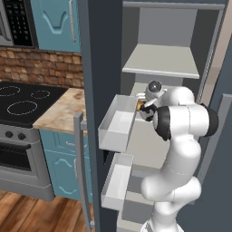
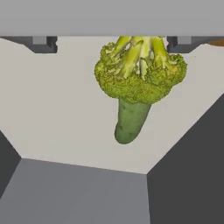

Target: Take the cucumber and broccoli from the highest rack and move them to the second highest rack where the potato and garlic are located, to maximize freezer space. Close the freezer door after rearranging.

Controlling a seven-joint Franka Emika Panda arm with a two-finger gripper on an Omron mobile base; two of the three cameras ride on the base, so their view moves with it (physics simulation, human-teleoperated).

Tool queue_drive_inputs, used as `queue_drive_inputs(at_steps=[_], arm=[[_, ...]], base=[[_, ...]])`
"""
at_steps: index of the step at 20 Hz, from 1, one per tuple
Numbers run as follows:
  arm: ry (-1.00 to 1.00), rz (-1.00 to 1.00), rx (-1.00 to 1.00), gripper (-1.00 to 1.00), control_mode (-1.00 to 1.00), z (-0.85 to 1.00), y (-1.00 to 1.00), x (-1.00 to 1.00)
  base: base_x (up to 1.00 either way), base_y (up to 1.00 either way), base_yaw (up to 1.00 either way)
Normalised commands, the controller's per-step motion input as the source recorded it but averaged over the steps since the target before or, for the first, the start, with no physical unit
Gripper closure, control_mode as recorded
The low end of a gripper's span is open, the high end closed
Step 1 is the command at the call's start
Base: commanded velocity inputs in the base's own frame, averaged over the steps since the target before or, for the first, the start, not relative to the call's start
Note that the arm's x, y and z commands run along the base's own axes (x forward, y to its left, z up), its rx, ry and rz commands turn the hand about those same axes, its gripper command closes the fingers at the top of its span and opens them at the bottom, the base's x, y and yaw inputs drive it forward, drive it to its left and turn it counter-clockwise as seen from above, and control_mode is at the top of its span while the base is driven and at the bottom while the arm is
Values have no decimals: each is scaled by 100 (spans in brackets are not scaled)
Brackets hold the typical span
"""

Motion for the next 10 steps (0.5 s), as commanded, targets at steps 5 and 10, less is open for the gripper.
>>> queue_drive_inputs(at_steps=[5, 10], arm=[[13, 5, 0, -100, -100, -37, -28, 9], [6, 3, -5, -100, -100, -42, -7, 10]], base=[[0, 0, 0], [0, 0, 0]])
